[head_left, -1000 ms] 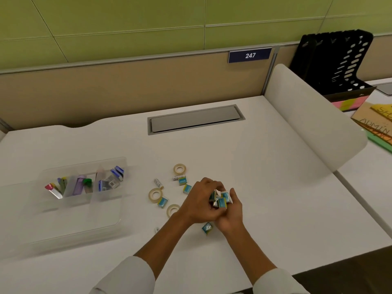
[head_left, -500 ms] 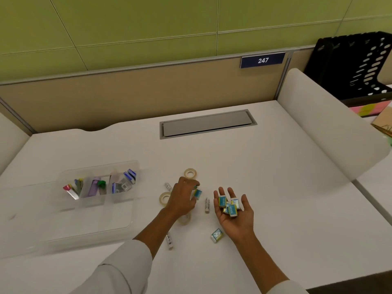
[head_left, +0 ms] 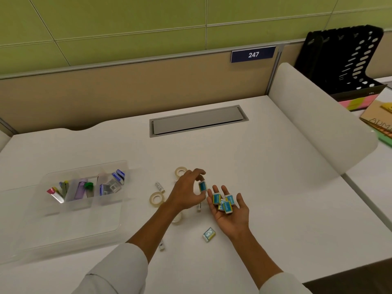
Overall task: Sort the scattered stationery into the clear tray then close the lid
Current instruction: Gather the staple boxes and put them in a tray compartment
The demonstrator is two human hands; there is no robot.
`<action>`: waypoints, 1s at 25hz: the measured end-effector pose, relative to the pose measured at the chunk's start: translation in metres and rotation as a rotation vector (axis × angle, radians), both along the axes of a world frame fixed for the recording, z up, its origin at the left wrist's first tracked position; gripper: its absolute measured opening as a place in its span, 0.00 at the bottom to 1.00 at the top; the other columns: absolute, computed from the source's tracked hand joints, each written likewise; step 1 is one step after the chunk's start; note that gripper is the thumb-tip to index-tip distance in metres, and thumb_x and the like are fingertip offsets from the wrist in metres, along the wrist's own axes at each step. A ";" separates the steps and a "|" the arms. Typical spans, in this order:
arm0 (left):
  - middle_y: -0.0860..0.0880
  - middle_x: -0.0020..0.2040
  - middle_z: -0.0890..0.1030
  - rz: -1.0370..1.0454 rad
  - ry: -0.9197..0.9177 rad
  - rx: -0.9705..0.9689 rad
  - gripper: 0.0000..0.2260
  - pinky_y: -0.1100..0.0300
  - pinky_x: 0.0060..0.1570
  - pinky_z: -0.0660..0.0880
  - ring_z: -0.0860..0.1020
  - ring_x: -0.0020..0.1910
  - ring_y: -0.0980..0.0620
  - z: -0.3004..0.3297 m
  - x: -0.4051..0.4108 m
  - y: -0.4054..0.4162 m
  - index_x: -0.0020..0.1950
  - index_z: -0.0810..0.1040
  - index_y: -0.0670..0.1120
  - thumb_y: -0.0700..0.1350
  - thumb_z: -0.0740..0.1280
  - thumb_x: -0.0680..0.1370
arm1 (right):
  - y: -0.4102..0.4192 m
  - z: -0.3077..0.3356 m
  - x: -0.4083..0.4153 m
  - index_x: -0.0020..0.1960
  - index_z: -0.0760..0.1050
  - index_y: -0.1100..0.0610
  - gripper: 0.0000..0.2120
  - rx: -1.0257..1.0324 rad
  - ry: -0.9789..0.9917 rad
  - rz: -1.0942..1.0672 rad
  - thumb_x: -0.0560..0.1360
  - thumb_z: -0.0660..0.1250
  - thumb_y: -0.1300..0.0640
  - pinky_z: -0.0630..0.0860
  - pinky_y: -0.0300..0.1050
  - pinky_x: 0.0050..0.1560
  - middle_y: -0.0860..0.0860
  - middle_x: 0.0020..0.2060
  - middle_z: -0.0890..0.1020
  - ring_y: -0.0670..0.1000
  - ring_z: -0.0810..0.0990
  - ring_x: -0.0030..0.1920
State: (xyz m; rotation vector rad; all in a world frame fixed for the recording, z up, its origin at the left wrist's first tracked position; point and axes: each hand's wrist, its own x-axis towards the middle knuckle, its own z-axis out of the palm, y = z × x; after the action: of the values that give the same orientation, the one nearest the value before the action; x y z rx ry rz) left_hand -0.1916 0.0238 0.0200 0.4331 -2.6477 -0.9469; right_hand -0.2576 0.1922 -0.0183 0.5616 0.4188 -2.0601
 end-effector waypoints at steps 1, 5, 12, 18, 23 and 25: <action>0.58 0.50 0.77 -0.026 0.024 0.018 0.25 0.59 0.48 0.75 0.75 0.52 0.58 0.005 -0.002 0.009 0.62 0.70 0.55 0.48 0.73 0.67 | 0.000 0.000 0.003 0.69 0.74 0.60 0.25 -0.005 -0.007 -0.003 0.81 0.58 0.43 0.77 0.63 0.61 0.65 0.67 0.77 0.67 0.76 0.67; 0.55 0.53 0.76 -0.138 -0.062 0.019 0.26 0.58 0.49 0.76 0.76 0.50 0.56 0.012 -0.005 0.035 0.64 0.70 0.55 0.50 0.72 0.68 | 0.001 0.008 0.014 0.68 0.76 0.58 0.24 -0.021 -0.007 0.005 0.81 0.58 0.44 0.83 0.60 0.51 0.64 0.63 0.80 0.66 0.83 0.58; 0.55 0.60 0.75 -0.004 0.021 0.055 0.24 0.60 0.55 0.74 0.73 0.57 0.59 -0.002 0.029 0.039 0.68 0.67 0.53 0.47 0.69 0.72 | 0.008 0.007 0.023 0.69 0.75 0.59 0.23 -0.012 0.056 0.014 0.81 0.59 0.46 0.83 0.58 0.54 0.61 0.64 0.80 0.65 0.79 0.64; 0.57 0.56 0.75 -0.141 -0.189 0.001 0.28 0.60 0.50 0.76 0.74 0.51 0.58 -0.010 0.067 0.044 0.64 0.68 0.54 0.56 0.72 0.66 | 0.033 -0.004 0.024 0.64 0.78 0.58 0.21 -0.002 0.078 -0.036 0.80 0.60 0.46 0.82 0.59 0.55 0.60 0.68 0.78 0.64 0.75 0.69; 0.53 0.57 0.77 -0.262 -0.366 -0.143 0.24 0.59 0.51 0.74 0.76 0.53 0.53 -0.025 0.067 0.072 0.64 0.70 0.51 0.53 0.72 0.71 | 0.051 -0.006 0.032 0.63 0.80 0.59 0.26 -0.019 0.116 -0.045 0.68 0.72 0.48 0.82 0.60 0.55 0.60 0.67 0.79 0.65 0.76 0.68; 0.52 0.54 0.79 -0.194 -0.321 -0.120 0.20 0.60 0.49 0.74 0.78 0.52 0.51 -0.030 0.068 0.080 0.63 0.70 0.51 0.50 0.70 0.72 | 0.055 -0.006 0.038 0.65 0.78 0.59 0.26 -0.013 0.113 -0.049 0.70 0.71 0.48 0.82 0.60 0.56 0.60 0.67 0.79 0.66 0.75 0.68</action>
State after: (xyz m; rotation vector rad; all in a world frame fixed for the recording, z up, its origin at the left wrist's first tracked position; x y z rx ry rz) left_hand -0.1239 0.1039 -0.0097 0.3278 -3.0646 -0.8245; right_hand -0.2197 0.2474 -0.0247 0.4526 0.4611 -2.1468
